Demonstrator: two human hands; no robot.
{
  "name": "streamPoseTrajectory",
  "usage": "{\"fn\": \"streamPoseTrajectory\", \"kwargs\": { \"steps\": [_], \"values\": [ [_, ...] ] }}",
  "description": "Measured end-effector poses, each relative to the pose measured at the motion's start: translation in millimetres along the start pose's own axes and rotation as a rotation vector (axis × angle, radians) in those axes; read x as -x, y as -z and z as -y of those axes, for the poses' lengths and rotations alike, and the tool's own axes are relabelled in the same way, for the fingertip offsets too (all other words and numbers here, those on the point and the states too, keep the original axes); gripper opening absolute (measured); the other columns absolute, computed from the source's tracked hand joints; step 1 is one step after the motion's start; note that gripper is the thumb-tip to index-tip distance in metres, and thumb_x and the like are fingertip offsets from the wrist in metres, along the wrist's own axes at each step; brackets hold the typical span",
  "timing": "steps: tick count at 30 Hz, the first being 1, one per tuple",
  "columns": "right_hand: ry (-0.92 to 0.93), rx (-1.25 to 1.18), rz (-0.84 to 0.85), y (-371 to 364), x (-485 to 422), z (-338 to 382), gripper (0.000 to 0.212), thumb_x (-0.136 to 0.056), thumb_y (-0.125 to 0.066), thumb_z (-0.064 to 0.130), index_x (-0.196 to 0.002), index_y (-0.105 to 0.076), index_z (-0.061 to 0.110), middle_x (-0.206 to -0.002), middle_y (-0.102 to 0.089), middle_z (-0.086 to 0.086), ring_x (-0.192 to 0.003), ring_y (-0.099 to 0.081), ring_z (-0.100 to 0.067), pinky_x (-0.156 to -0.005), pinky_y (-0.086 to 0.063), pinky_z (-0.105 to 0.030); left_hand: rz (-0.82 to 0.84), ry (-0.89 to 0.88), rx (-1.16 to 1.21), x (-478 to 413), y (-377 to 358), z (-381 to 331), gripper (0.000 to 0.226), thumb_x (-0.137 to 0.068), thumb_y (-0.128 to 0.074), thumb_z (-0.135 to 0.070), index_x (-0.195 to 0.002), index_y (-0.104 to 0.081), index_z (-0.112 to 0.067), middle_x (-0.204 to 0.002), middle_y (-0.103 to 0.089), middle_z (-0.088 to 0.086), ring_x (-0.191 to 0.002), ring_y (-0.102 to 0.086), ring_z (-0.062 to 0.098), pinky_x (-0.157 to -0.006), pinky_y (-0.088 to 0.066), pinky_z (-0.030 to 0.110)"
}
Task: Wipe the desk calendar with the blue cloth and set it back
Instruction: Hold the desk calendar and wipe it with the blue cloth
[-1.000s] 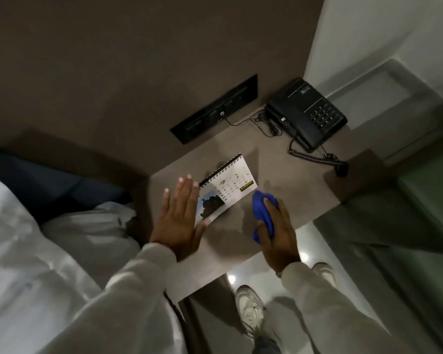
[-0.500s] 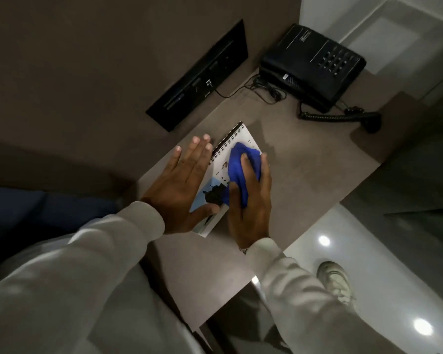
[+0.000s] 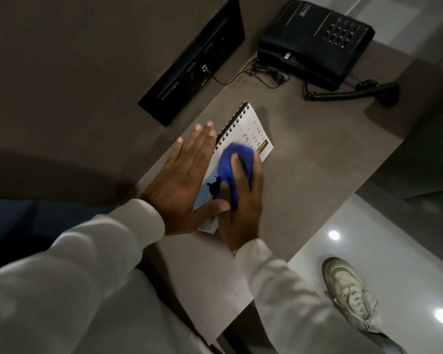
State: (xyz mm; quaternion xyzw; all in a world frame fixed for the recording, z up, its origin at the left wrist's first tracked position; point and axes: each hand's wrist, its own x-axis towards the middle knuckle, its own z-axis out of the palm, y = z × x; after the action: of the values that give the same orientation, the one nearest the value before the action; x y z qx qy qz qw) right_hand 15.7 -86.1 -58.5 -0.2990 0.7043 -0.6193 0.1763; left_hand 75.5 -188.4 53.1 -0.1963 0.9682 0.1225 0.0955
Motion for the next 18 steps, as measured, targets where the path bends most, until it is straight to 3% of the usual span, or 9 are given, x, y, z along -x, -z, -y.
{"fn": "streamPoseTrajectory", "kwargs": {
  "steps": [5, 6, 7, 9, 11, 13, 15, 18],
  "values": [
    [-0.131, 0.019, -0.073, 5.1, -23.9, -1.5, 0.052, -0.104, -0.045, 0.026, -0.153, -0.027, 0.025, -0.166, -0.011, -0.011, -0.151, -0.014, -0.016, -0.115, -0.015, -0.011, -0.002, 0.0, 0.018, -0.1, 1.4, -1.5, 0.103, -0.078, -0.03, -0.076, -0.148, 0.013, -0.014, -0.159, 0.014, 0.002, -0.149, 0.014, 0.019, -0.122, 0.004, 0.042],
    [-0.15, 0.004, -0.062, 5.6, -17.1, -1.9, 0.055, -0.104, -0.046, 0.025, -0.153, -0.024, 0.028, -0.166, -0.012, -0.011, -0.15, -0.014, -0.012, -0.114, -0.016, -0.008, 0.001, -0.003, 0.024, 0.1, 2.0, -1.8, 0.102, -0.079, -0.029, -0.076, -0.148, 0.013, -0.014, -0.159, 0.015, 0.002, -0.149, 0.015, 0.018, -0.122, 0.005, 0.042],
    [-0.164, -0.027, -0.04, 5.8, -8.0, -1.6, 0.06, -0.103, -0.047, 0.023, -0.153, -0.018, 0.038, -0.165, -0.012, -0.012, -0.149, -0.014, -0.012, -0.115, -0.019, -0.01, 0.003, -0.007, 0.025, 0.6, 2.1, -2.0, 0.102, -0.079, -0.028, -0.076, -0.148, 0.013, -0.014, -0.159, 0.015, 0.002, -0.148, 0.016, 0.017, -0.122, 0.006, 0.041],
    [-0.16, -0.074, 0.023, 5.1, 11.4, -0.7, 0.068, -0.103, -0.049, 0.019, -0.148, -0.012, 0.054, -0.165, -0.013, -0.011, -0.152, -0.016, -0.021, -0.12, -0.028, -0.031, 0.01, -0.008, 0.01, 0.5, 1.8, -2.1, 0.101, -0.079, -0.027, -0.076, -0.148, 0.014, -0.015, -0.159, 0.016, 0.003, -0.148, 0.018, 0.016, -0.122, 0.007, 0.04],
    [-0.118, -0.04, 0.063, 3.1, 25.1, 1.0, 0.062, -0.102, -0.05, 0.017, -0.151, -0.021, 0.04, -0.166, -0.011, -0.01, -0.153, -0.014, -0.025, -0.121, -0.028, -0.042, 0.024, 0.005, -0.018, 0.8, 1.8, -1.9, 0.101, -0.08, -0.03, -0.074, -0.147, 0.017, -0.016, -0.16, 0.017, 0.003, -0.148, 0.02, 0.016, -0.122, 0.007, 0.041],
    [-0.071, -0.035, 0.067, 3.0, 22.4, 1.2, 0.056, -0.102, -0.049, 0.016, -0.152, -0.026, 0.027, -0.166, -0.011, -0.011, -0.154, -0.011, -0.023, -0.123, -0.023, -0.032, 0.041, 0.014, -0.04, 0.8, 3.5, -2.5, 0.101, -0.08, -0.032, -0.073, -0.146, 0.019, -0.016, -0.16, 0.018, 0.004, -0.147, 0.02, 0.018, -0.121, 0.007, 0.042],
    [-0.043, -0.036, 0.042, 6.2, 2.1, 3.4, 0.055, -0.103, -0.047, 0.02, -0.153, -0.024, 0.029, -0.166, -0.011, -0.011, -0.153, -0.012, -0.021, -0.122, -0.019, -0.022, 0.057, 0.011, -0.052, 0.4, 6.0, -4.3, 0.102, -0.078, -0.031, -0.074, -0.145, 0.019, -0.016, -0.159, 0.018, 0.005, -0.148, 0.018, 0.02, -0.122, 0.005, 0.043],
    [-0.067, 0.03, -0.025, 13.1, -33.0, 2.2, 0.052, -0.103, -0.044, 0.028, -0.151, -0.022, 0.033, -0.165, -0.012, -0.012, -0.151, -0.018, -0.026, -0.117, -0.02, -0.019, 0.072, 0.031, -0.058, -0.7, 9.2, -7.6, 0.104, -0.075, -0.027, -0.078, -0.143, 0.019, -0.016, -0.158, 0.018, 0.006, -0.148, 0.017, 0.023, -0.122, 0.003, 0.047]
  ]
}}
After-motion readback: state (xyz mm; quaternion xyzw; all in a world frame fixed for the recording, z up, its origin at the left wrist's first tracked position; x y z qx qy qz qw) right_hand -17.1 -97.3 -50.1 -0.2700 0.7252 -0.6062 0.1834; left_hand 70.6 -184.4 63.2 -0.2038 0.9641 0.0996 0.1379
